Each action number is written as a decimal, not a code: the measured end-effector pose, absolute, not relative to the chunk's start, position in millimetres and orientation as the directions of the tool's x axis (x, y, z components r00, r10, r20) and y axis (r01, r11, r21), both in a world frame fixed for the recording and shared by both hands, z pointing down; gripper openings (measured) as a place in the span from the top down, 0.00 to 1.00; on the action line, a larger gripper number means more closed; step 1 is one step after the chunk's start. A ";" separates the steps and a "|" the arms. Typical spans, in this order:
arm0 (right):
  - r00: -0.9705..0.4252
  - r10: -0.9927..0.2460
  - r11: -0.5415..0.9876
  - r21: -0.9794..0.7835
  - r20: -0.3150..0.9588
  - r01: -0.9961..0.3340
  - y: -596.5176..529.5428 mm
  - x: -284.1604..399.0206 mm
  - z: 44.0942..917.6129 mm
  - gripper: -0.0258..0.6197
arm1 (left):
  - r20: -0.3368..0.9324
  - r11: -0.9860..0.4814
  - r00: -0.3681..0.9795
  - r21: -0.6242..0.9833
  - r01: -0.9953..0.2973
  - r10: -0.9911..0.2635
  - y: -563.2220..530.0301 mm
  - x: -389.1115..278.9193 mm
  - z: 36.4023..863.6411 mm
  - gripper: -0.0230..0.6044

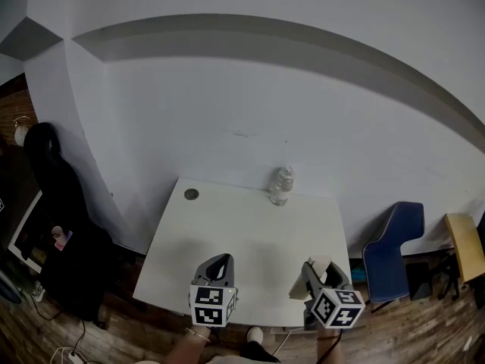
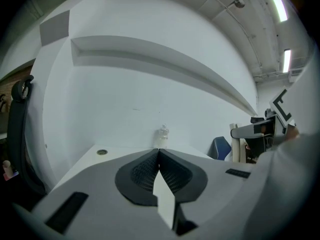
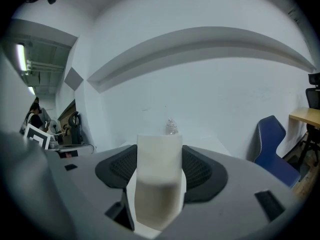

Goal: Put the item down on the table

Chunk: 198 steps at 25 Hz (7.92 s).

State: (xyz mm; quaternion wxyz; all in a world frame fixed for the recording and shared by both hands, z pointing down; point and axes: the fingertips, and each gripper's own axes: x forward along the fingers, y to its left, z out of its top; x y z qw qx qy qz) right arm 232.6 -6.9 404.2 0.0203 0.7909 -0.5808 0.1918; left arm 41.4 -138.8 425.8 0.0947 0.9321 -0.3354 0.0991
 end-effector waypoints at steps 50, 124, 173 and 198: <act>-0.029 -0.864 -0.010 -0.074 0.503 -0.997 -68.4 293.9 479.6 0.50 | 0.410 -0.681 0.662 0.122 -0.722 -0.628 -174.2 80.5 490.0 0.93; -0.338 -0.530 0.658 0.126 0.778 -0.743 -107.1 177.9 593.3 0.51 | 0.556 -0.533 0.533 0.180 -0.827 -0.638 -147.9 22.0 567.4 0.93; -0.165 -0.644 0.390 0.135 0.747 -0.911 -119.0 213.5 552.1 0.55 | 0.486 -0.579 0.590 0.193 -0.792 -0.645 -170.3 33.5 522.6 0.93; 0.277 -0.820 -0.234 0.148 0.501 -0.961 -72.6 321.4 449.7 0.87 | 0.277 -0.723 0.724 0.127 -0.679 -0.631 -212.0 99.4 424.0 0.93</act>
